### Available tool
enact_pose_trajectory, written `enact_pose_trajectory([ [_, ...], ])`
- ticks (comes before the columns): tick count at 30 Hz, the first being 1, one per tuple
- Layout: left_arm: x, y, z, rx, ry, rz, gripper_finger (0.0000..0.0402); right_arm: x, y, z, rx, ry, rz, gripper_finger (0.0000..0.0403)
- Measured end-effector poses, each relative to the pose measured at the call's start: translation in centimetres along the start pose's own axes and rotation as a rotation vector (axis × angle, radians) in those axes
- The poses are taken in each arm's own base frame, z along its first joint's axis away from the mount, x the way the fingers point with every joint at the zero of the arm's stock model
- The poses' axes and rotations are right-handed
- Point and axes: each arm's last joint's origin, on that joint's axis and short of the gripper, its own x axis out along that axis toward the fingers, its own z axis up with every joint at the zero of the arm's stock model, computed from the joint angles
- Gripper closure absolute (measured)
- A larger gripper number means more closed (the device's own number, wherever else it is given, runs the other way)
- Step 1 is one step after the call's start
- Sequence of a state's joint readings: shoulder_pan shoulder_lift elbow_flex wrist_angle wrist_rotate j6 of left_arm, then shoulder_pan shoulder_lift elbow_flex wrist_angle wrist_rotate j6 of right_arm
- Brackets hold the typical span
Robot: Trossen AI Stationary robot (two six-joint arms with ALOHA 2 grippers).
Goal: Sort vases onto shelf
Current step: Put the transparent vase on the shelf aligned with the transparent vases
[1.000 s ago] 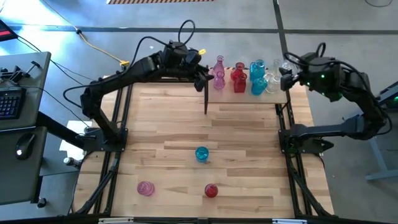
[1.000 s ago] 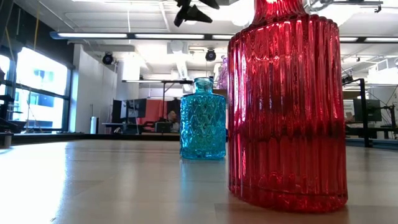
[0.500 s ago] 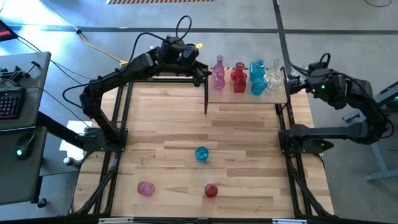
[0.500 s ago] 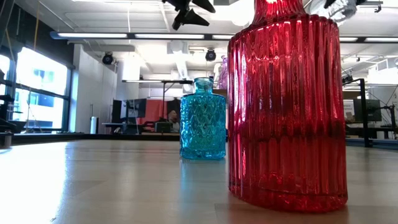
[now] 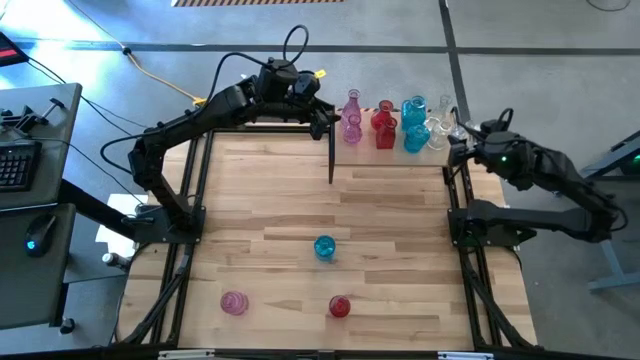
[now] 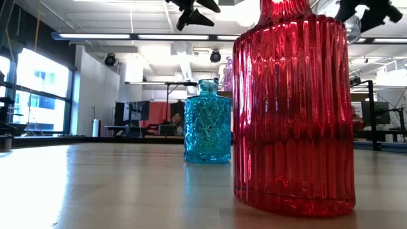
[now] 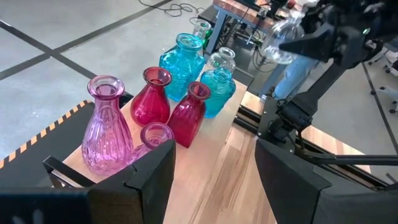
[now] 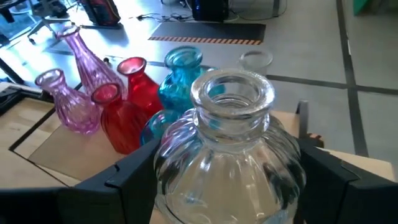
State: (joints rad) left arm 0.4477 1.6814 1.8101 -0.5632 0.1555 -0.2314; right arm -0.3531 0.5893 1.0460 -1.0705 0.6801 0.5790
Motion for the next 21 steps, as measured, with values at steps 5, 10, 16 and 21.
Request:
enact_pose_trajectory([
  [5, 0.0, 0.0, 0.0, 0.0, 0.0, 0.0, 0.019, 1.2, -0.1, -2.0, 0.004, -0.006, 0.002, 0.013],
  [10, 0.0, 0.0, 0.0, 0.0, 0.0, 0.0, 0.019, 2.5, -0.1, -3.8, 0.014, -0.01, 0.003, 0.013],
  [16, 0.0, 0.0, 0.0, 0.0, 0.0, 0.001, 0.019, 3.9, 0.0, -5.6, 0.013, -0.058, 0.011, 0.013],
  [21, 0.0, 0.0, 0.0, 0.0, 0.0, 0.001, 0.019, 4.9, 0.3, -6.7, 0.014, -0.076, 0.013, 0.013],
])
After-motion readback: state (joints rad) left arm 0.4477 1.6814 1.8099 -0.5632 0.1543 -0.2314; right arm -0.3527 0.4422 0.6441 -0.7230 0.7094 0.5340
